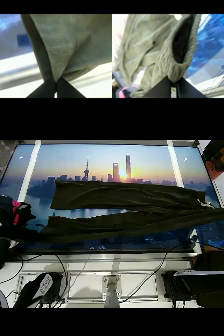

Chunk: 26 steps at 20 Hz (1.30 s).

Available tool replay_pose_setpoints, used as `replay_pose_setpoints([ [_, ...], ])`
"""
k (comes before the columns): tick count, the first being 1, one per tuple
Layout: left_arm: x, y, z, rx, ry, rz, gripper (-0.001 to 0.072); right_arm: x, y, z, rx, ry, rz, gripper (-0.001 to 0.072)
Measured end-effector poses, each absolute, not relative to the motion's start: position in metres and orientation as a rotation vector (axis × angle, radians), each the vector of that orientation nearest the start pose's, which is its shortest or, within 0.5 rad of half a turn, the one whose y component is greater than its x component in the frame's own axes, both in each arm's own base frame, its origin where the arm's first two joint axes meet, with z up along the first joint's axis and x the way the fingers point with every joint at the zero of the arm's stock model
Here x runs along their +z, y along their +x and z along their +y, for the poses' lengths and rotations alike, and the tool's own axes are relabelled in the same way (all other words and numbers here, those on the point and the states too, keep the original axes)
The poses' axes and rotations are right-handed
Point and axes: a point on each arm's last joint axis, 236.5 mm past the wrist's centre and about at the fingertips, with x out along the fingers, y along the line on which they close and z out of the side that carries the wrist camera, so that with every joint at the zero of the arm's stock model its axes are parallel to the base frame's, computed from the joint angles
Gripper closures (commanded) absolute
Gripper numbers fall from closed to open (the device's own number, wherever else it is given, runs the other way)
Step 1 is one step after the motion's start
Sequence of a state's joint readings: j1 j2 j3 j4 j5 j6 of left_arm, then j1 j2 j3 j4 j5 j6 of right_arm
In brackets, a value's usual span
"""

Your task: Fold the clothes and pants, and hang the long-sleeved shirts on hangers.

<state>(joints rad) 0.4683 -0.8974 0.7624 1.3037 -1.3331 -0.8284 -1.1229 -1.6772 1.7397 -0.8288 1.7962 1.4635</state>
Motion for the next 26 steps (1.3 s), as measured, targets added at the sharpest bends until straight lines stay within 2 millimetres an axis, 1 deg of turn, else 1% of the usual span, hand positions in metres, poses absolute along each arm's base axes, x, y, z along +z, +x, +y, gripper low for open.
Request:
replay_pose_setpoints([
  [2, 0.011, 0.270, 0.049, -0.290, 0.026, 1.206, 0.0703, 0.095, 0.319, -0.260, -0.069, 1.197, 1.059, 0.0689],
  [4, 0.032, 0.304, 0.045, -0.299, -0.020, 1.097, 0.0702, 0.103, 0.338, -0.258, -0.067, 1.220, 1.006, 0.0689],
  [7, 0.060, 0.359, 0.045, -0.319, -0.103, 0.966, 0.0702, 0.105, 0.367, -0.265, -0.121, 1.273, 0.924, 0.0689],
  [9, 0.071, 0.393, 0.049, -0.318, -0.169, 0.900, 0.0702, 0.106, 0.389, -0.273, -0.170, 1.301, 0.852, 0.0689],
  [10, 0.074, 0.408, 0.051, -0.317, -0.204, 0.875, 0.0702, 0.107, 0.399, -0.278, -0.194, 1.312, 0.811, 0.0689],
  [12, 0.074, 0.437, 0.055, -0.307, -0.292, 0.822, 0.0702, 0.109, 0.417, -0.289, -0.246, 1.334, 0.737, 0.0689],
  [14, 0.074, 0.460, 0.056, -0.298, -0.368, 0.773, 0.0703, 0.110, 0.434, -0.297, -0.285, 1.343, 0.675, 0.0689],
  [16, 0.071, 0.482, 0.054, -0.285, -0.437, 0.727, 0.0703, 0.107, 0.450, -0.300, -0.317, 1.341, 0.636, 0.0689],
  [18, 0.068, 0.500, 0.048, -0.270, -0.471, 0.690, 0.0703, 0.101, 0.467, -0.303, -0.348, 1.339, 0.600, 0.0690],
  [20, 0.065, 0.518, 0.045, -0.235, -0.481, 0.654, 0.0703, 0.096, 0.484, -0.302, -0.365, 1.349, 0.564, 0.0690],
  [22, 0.059, 0.533, 0.044, -0.192, -0.502, 0.626, 0.0703, 0.087, 0.498, -0.303, -0.384, 1.360, 0.540, 0.0689],
  [26, 0.041, 0.554, 0.040, -0.138, -0.561, 0.611, 0.0703, 0.066, 0.524, -0.303, -0.415, 1.376, 0.502, 0.0690],
])
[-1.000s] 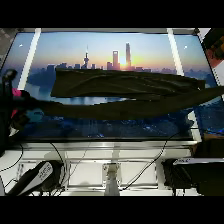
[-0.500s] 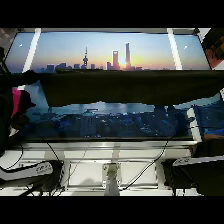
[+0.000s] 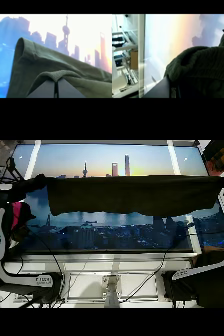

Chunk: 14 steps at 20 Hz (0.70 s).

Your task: Fold the clothes and pants, and hang the long-sleeved shirts on hangers.

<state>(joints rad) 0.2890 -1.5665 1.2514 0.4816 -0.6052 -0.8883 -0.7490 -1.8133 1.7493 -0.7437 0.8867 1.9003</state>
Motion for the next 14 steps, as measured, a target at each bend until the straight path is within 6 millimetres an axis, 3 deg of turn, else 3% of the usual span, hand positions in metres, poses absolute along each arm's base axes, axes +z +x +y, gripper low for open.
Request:
replay_pose_setpoints([
  [4, 0.023, 0.576, 0.039, -0.066, -0.657, 0.574, 0.0698, 0.049, 0.550, -0.307, -0.475, 1.451, 0.415, 0.0685],
  [5, 0.020, 0.584, 0.042, -0.029, -0.708, 0.548, 0.0601, 0.046, 0.558, -0.308, -0.491, 1.475, 0.381, 0.0617],
  [6, 0.017, 0.591, 0.047, 0.011, -0.756, 0.520, 0.0321, 0.045, 0.566, -0.309, -0.503, 1.490, 0.344, 0.0451],
  [7, 0.014, 0.598, 0.055, 0.063, -0.796, 0.487, 0.0139, 0.047, 0.576, -0.314, -0.513, 1.484, 0.290, 0.0402],
  [9, 0.011, 0.609, 0.063, 0.116, -0.835, 0.449, 0.0127, 0.050, 0.591, -0.320, -0.520, 1.458, 0.223, 0.0396],
  [10, 0.012, 0.614, 0.064, 0.124, -0.848, 0.436, 0.0127, 0.051, 0.597, -0.321, -0.516, 1.440, 0.212, 0.0316],
  [11, 0.015, 0.618, 0.067, 0.134, -0.855, 0.420, 0.0128, 0.054, 0.603, -0.322, -0.505, 1.419, 0.207, 0.0298],
  [14, 0.033, 0.630, 0.075, 0.135, -0.861, 0.370, 0.0156, 0.060, 0.610, -0.322, -0.465, 1.338, 0.257, 0.0311],
])
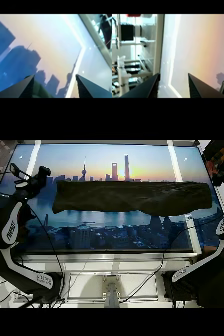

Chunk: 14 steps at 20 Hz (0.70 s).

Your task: Fold the clothes and pants, and hang the long-sleeved shirts on hangers.

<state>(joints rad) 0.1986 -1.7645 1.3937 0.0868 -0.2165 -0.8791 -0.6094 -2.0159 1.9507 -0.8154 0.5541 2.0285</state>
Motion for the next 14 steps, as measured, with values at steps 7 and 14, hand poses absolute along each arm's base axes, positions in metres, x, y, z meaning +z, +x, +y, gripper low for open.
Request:
replay_pose_setpoints([
  [7, 0.113, 0.631, -0.012, -0.253, -0.792, 0.372, 0.0700, 0.060, 0.553, -0.336, -0.385, 1.147, 0.521, 0.0690],
  [14, 0.169, 0.586, -0.161, -0.596, -0.513, 0.383, 0.0700, 0.008, 0.436, -0.337, -0.209, 1.144, 0.866, 0.0689],
])
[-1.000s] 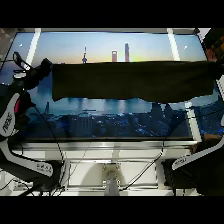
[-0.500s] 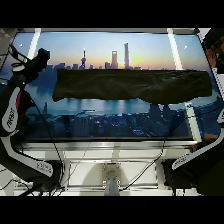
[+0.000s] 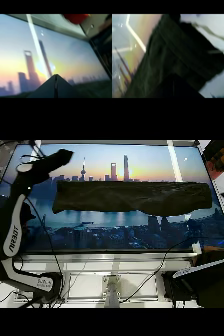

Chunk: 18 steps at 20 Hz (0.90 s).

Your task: Fold the clothes and pants, and hang the long-sleeved shirts on hangers.

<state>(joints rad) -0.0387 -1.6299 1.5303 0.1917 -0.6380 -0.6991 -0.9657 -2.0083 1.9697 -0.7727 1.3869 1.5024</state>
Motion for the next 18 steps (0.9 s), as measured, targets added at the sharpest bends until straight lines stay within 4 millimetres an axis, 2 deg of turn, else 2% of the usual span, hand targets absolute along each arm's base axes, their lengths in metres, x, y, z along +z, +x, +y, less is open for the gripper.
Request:
replay_pose_setpoints([
  [1, 0.168, 0.574, -0.190, -0.649, -0.472, 0.406, 0.0700, -0.002, 0.420, -0.332, -0.176, 1.175, 0.913, 0.0681],
  [2, 0.167, 0.565, -0.214, -0.684, -0.441, 0.419, 0.0699, -0.012, 0.407, -0.327, -0.144, 1.208, 0.948, 0.0569],
  [3, 0.167, 0.555, -0.237, -0.711, -0.418, 0.432, 0.0699, -0.019, 0.398, -0.321, -0.116, 1.238, 0.975, 0.0310],
  [4, 0.165, 0.547, -0.259, -0.736, -0.393, 0.441, 0.0699, -0.027, 0.390, -0.316, -0.095, 1.262, 1.000, 0.0181],
  [6, 0.164, 0.530, -0.294, -0.781, -0.359, 0.451, 0.0699, -0.038, 0.387, -0.310, -0.072, 1.295, 1.022, 0.0173],
  [10, 0.164, 0.507, -0.336, -0.834, -0.327, 0.456, 0.0698, -0.064, 0.396, -0.308, -0.132, 1.306, 1.043, 0.0167],
  [15, 0.164, 0.496, -0.354, -0.860, -0.313, 0.459, 0.0698, -0.092, 0.423, -0.316, -0.225, 1.331, 0.991, 0.0168],
  [18, 0.163, 0.493, -0.358, -0.866, -0.310, 0.461, 0.0698, -0.097, 0.446, -0.317, -0.229, 1.376, 0.917, 0.0176],
])
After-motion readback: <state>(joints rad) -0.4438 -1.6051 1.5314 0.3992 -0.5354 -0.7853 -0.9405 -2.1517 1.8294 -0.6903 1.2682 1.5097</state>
